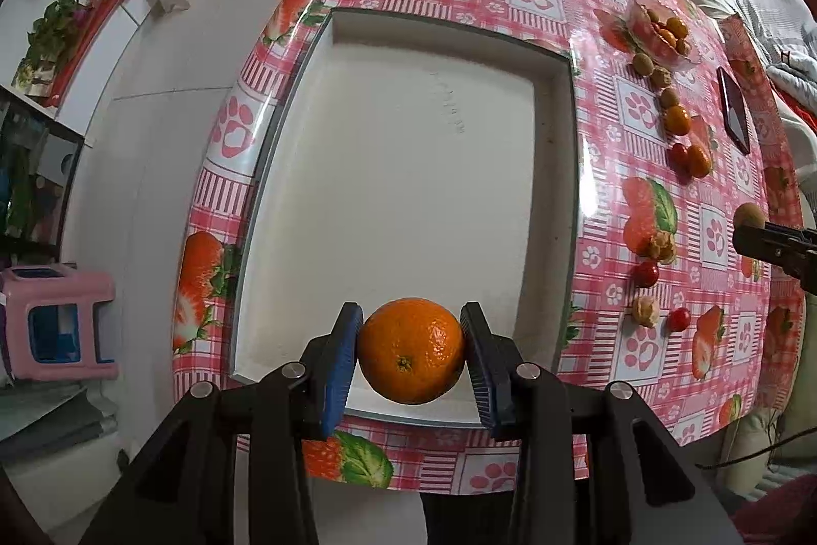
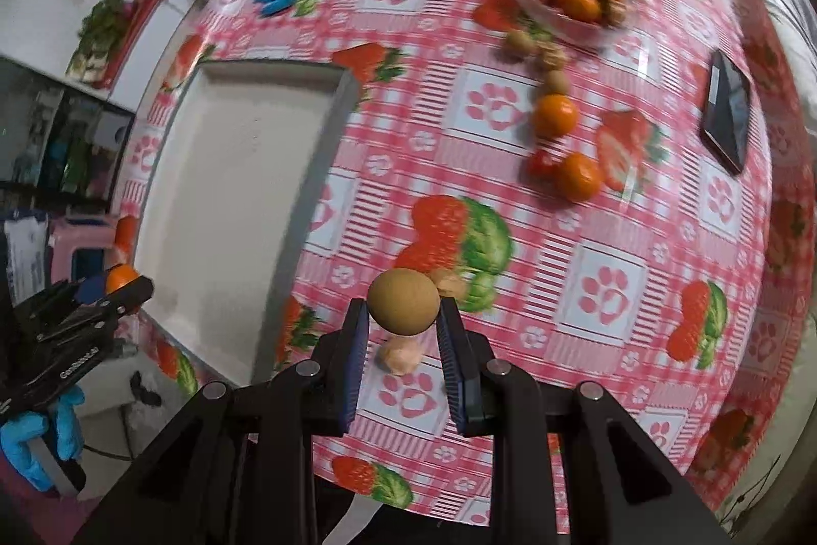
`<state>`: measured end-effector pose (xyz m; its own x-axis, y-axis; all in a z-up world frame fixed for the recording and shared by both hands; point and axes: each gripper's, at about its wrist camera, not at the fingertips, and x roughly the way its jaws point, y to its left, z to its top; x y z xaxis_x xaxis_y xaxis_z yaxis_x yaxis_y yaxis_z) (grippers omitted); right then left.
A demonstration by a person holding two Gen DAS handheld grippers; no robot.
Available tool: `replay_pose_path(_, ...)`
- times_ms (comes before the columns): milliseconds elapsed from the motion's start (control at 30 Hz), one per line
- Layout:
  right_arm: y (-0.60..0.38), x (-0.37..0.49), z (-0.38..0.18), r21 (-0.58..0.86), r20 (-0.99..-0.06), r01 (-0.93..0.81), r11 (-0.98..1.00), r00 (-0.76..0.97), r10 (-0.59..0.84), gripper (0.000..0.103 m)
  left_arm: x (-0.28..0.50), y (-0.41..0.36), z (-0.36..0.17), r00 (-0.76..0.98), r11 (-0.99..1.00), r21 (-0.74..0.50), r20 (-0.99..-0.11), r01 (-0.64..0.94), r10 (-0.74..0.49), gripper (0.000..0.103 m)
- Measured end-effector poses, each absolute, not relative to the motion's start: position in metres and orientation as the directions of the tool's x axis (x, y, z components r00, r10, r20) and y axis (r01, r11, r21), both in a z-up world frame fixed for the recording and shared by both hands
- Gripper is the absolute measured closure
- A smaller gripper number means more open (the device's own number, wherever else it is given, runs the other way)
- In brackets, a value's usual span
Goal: Organize fruits
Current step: 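Carry both fruits into the white tray and open both tools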
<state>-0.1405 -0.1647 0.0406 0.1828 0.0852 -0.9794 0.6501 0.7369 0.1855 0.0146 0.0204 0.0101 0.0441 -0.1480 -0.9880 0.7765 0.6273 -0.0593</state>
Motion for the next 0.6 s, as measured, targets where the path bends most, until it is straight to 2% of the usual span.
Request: replay_pose_path(600,-0.083,-0.042,-0.012,0.242,-0.97,0.471,0.848,0.093,0.226,0.074,0.031,0.021,-0.03,0.028,0.593,-0.031,-0.995,0.805,-0.091,0.062)
